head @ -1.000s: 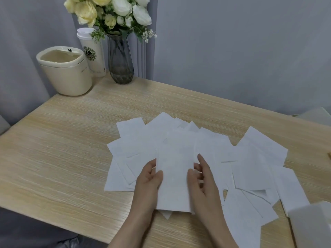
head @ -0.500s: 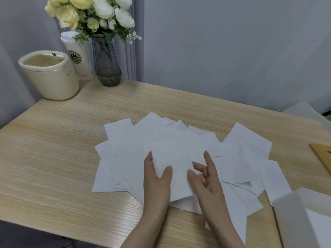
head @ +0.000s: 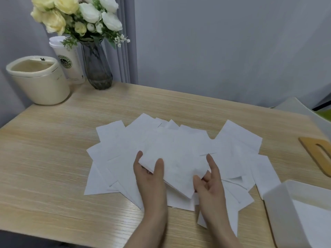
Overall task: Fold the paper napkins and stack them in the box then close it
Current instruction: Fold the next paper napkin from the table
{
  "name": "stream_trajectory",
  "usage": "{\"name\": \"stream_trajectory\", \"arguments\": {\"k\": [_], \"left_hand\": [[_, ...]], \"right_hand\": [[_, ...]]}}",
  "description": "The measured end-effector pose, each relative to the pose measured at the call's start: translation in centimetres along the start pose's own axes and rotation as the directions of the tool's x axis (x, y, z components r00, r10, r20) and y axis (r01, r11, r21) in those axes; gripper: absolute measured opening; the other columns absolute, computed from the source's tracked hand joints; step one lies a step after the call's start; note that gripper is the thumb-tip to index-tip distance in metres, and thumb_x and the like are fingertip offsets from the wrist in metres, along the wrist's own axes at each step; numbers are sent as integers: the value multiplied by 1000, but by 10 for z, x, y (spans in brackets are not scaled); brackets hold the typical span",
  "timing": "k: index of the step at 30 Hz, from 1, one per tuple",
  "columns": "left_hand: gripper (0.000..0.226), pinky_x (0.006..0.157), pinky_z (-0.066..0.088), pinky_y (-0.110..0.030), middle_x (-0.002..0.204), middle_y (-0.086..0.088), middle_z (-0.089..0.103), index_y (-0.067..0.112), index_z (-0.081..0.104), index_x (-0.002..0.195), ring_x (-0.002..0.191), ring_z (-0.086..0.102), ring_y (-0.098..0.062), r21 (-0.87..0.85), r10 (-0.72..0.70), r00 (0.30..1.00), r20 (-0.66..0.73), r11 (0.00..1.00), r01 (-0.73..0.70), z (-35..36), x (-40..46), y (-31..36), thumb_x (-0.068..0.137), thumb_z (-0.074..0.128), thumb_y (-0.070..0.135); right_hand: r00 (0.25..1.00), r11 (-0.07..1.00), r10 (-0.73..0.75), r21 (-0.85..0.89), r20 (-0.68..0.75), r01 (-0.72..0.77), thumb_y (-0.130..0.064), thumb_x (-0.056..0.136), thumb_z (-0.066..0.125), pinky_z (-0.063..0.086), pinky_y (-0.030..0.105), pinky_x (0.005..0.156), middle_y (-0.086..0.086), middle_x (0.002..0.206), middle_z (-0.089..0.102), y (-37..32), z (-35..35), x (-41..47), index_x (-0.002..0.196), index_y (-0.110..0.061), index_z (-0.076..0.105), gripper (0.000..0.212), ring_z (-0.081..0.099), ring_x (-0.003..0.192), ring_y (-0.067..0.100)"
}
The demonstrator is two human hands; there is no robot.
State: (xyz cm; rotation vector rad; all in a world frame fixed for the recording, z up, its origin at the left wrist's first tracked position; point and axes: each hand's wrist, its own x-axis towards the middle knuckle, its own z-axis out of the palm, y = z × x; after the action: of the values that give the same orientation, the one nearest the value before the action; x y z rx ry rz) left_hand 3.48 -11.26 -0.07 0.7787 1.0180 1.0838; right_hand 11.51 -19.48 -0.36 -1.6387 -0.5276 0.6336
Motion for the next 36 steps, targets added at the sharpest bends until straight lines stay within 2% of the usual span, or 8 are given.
{"name": "stream_trajectory", "arguments": {"k": [3,8,11,14,16,20,27,36], "left_hand": [[38,99,50,-44,130,4,61,38,52,128,116,61,-16,77,-75,995,71,995,69,-13,11,4,94,63,23],[44,54,56,-29,116,13,57,44,57,122,49,65,-24,146,-203,961,188,973,177,-19,11,7,93,62,12],[51,56,60,-33,120,23,46,49,57,124,51,69,-10,156,-166,957,237,979,131,-18,7,9,91,65,11],[43,52,59,-34,120,13,65,39,70,116,74,72,-5,145,-160,930,330,982,118,-16,5,9,89,65,5],[39,48,57,-30,115,11,71,32,77,104,80,71,-8,144,-168,913,371,982,122,-14,3,10,89,63,-1],[37,49,57,-29,121,3,67,24,74,108,74,70,-9,141,-132,921,366,986,85,-2,-7,12,90,60,-5],[35,53,60,-32,123,6,64,25,72,109,64,71,-15,121,-92,910,403,991,47,31,-35,5,91,60,-3],[35,55,53,-20,126,9,61,27,67,116,50,66,-22,254,-175,824,539,966,39,72,-76,-13,91,63,4]], "right_hand": [[997,994,-7,-106,83,16,0,94,48,39,17,64,-1,71,34,-2,-19,14,138,-41,41,61,40,64,13],[990,979,-42,-193,135,68,2,92,48,39,14,65,-11,66,30,-7,-36,24,133,-49,44,65,38,60,9],[988,974,-68,-204,136,95,3,92,46,39,15,65,-20,64,42,-13,-42,23,121,-62,49,71,39,62,8],[985,972,-75,-208,153,106,4,93,43,39,15,77,-28,98,61,-19,-49,19,116,-58,56,67,49,79,-2],[985,969,-102,-212,137,130,1,95,43,38,12,77,-31,96,62,-24,-56,15,116,-48,60,56,49,81,-6],[984,970,-164,-167,75,174,-10,95,52,36,9,61,-29,68,56,-32,-71,4,103,-34,69,30,40,59,4],[985,980,-163,-128,-51,155,-10,89,64,44,8,65,-19,90,69,-40,-100,-15,95,-30,72,23,60,73,0],[942,962,-201,-235,-267,138,-9,88,64,40,17,69,-24,101,66,-38,-163,-25,92,-38,71,30,54,84,2]]}}
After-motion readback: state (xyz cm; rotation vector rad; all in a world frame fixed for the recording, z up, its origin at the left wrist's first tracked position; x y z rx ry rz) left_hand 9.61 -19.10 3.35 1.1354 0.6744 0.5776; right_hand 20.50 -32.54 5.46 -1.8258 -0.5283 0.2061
